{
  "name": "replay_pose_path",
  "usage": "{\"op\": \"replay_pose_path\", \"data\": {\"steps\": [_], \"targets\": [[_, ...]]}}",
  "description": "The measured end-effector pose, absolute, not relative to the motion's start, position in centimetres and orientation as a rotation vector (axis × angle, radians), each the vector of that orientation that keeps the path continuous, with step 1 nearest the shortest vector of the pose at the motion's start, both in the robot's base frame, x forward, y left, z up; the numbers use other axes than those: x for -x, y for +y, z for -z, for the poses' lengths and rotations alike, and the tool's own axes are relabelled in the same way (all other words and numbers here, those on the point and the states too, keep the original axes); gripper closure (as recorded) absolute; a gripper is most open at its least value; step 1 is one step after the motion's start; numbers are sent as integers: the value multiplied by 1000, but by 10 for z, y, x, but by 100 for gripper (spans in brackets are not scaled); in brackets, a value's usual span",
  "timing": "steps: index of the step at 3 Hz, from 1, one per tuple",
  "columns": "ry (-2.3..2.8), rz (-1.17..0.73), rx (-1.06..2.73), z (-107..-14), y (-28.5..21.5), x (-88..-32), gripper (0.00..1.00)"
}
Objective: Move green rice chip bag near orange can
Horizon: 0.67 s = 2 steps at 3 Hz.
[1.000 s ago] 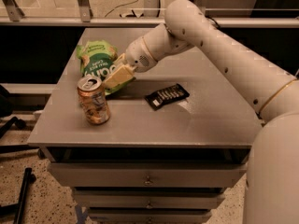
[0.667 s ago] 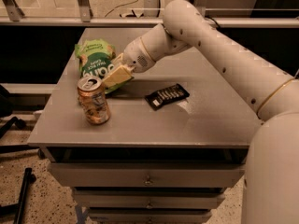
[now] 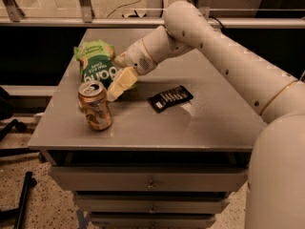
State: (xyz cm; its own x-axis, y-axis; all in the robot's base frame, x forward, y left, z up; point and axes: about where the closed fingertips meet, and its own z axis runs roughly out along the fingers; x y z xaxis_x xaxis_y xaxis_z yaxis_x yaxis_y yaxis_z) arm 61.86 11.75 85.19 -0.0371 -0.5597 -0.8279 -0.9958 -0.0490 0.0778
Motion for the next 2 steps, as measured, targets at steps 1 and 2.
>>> {"op": "replay_pose_path", "data": {"steps": [1, 2], "targets": [[1650, -967, 1662, -852, 118, -619, 0], [1686, -886, 1616, -862, 91, -616, 0]]}}
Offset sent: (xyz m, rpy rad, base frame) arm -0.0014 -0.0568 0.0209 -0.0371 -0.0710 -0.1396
